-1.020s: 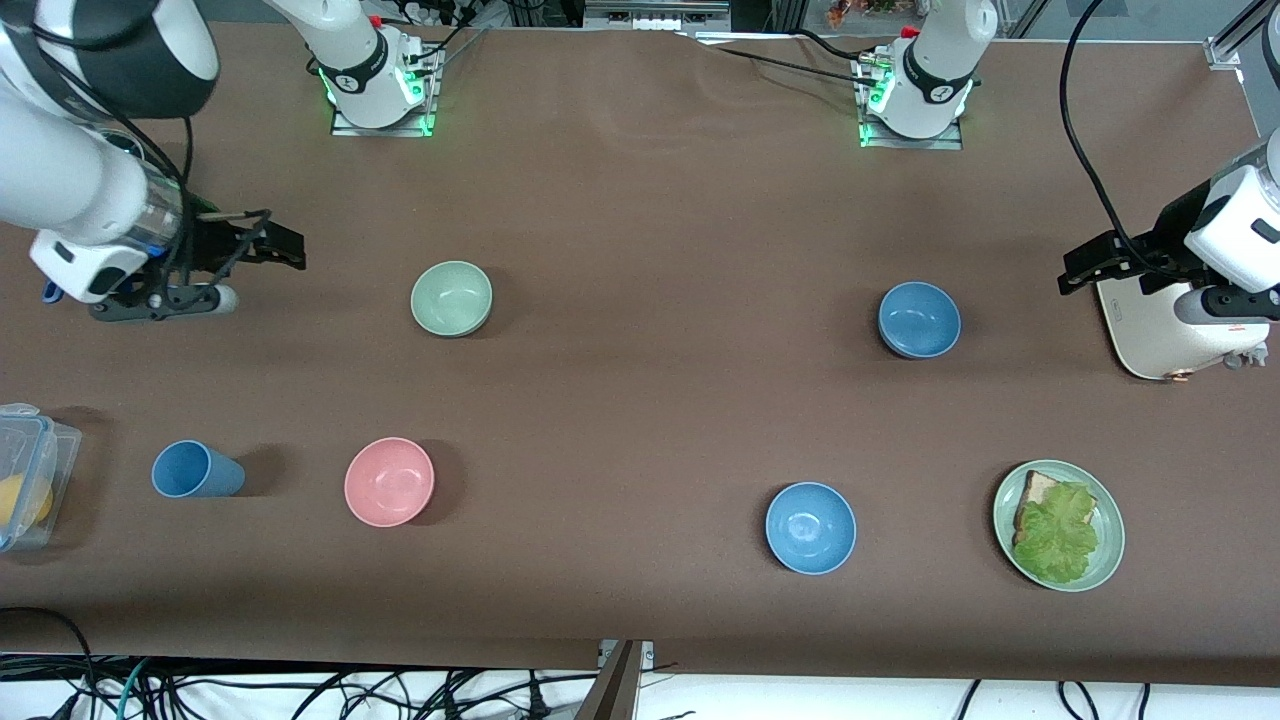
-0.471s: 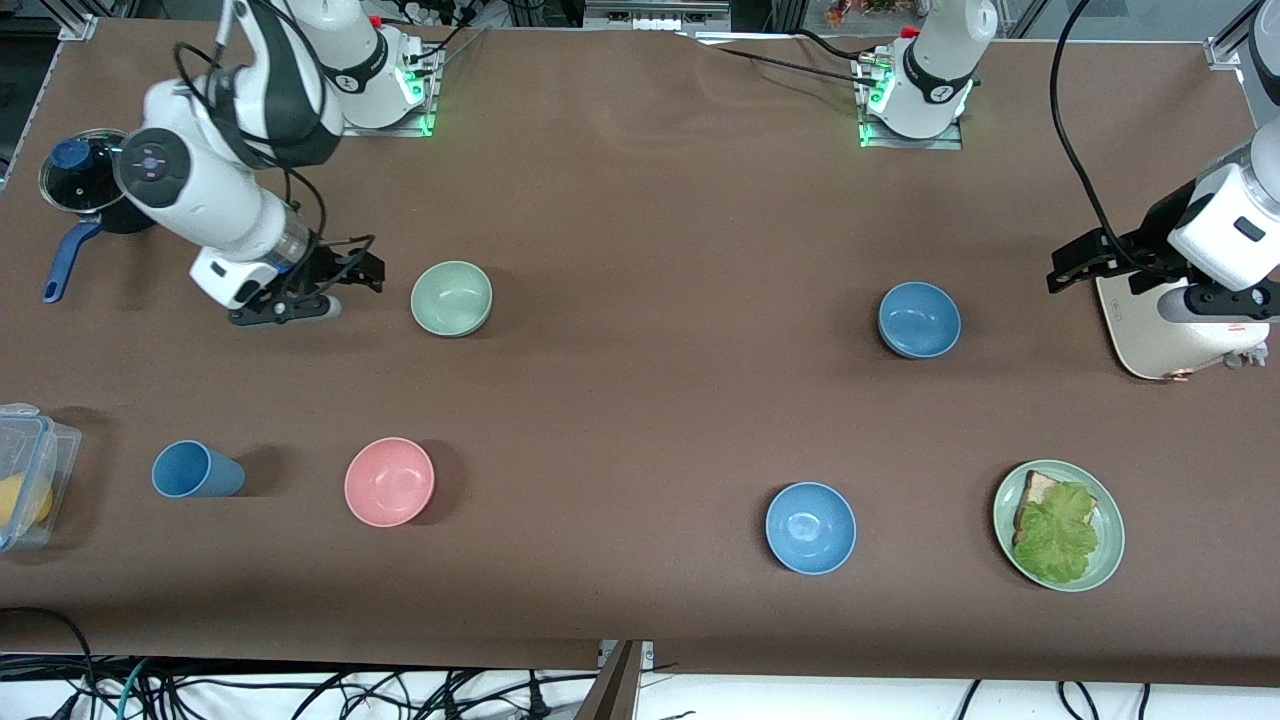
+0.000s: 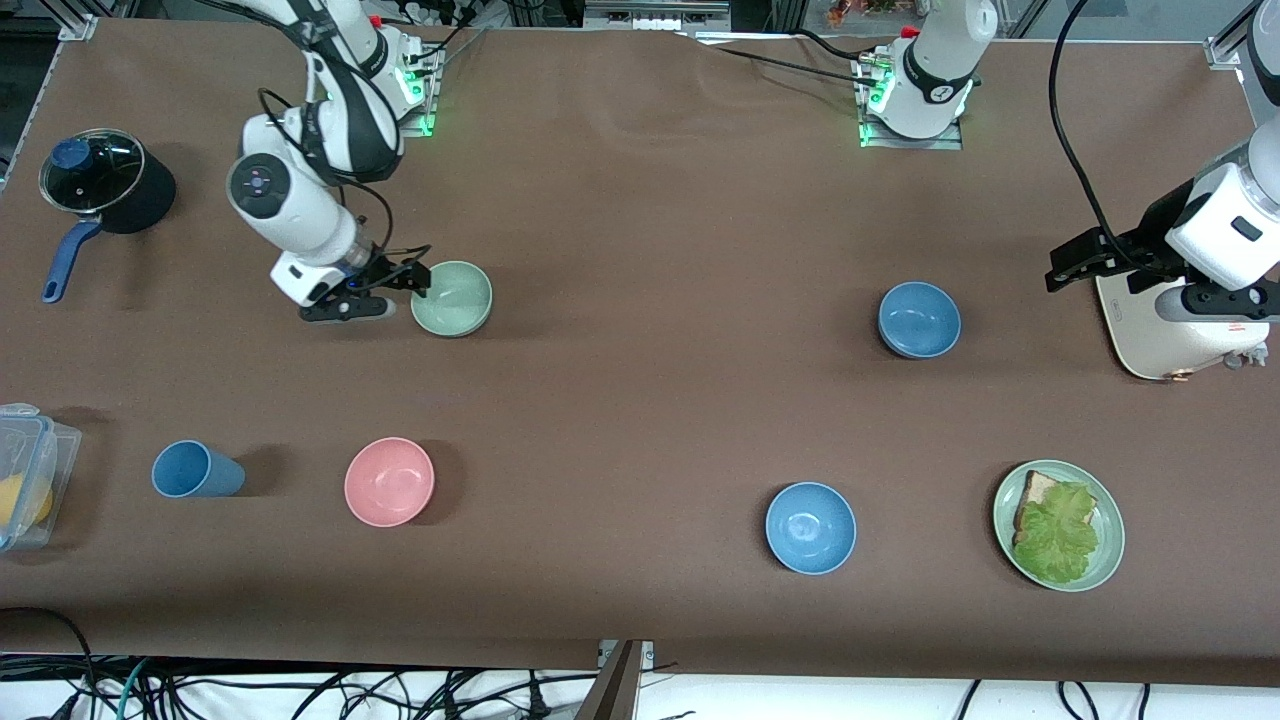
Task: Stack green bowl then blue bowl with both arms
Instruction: 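Reach the right gripper down to the pale green bowl rim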
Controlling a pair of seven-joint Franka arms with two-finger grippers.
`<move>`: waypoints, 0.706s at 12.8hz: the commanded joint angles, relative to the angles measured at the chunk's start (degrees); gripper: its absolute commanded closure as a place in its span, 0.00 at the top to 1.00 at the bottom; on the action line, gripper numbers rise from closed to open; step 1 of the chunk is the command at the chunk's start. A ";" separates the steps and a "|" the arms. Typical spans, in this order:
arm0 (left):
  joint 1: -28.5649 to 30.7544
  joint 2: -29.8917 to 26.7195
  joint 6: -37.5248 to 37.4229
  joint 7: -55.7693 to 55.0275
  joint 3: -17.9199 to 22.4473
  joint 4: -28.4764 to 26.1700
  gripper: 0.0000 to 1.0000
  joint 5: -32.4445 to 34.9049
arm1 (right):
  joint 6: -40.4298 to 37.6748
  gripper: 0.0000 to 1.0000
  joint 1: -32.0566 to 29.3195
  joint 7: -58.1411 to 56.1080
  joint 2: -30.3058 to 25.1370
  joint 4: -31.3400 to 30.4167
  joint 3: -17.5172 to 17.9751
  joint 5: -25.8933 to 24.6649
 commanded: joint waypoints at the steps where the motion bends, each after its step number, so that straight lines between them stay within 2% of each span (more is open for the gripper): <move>1: 0.06 0.68 -1.67 0.91 0.03 1.82 1.00 0.90 | 2.63 0.99 0.08 3.31 1.50 -0.48 2.58 0.61; 5: 0.59 0.76 -1.67 1.35 0.12 1.73 1.00 0.90 | 3.69 0.99 -0.45 1.92 2.92 -0.39 2.23 0.52; 7: 0.58 0.76 -1.67 1.43 0.03 1.73 1.00 0.90 | 4.04 0.99 -0.63 -0.19 3.71 -0.39 0.48 0.52; 9: 0.59 0.76 -1.67 1.35 0.03 1.73 1.00 0.90 | 6.23 0.98 -0.63 -0.20 5.20 -0.83 0.38 0.52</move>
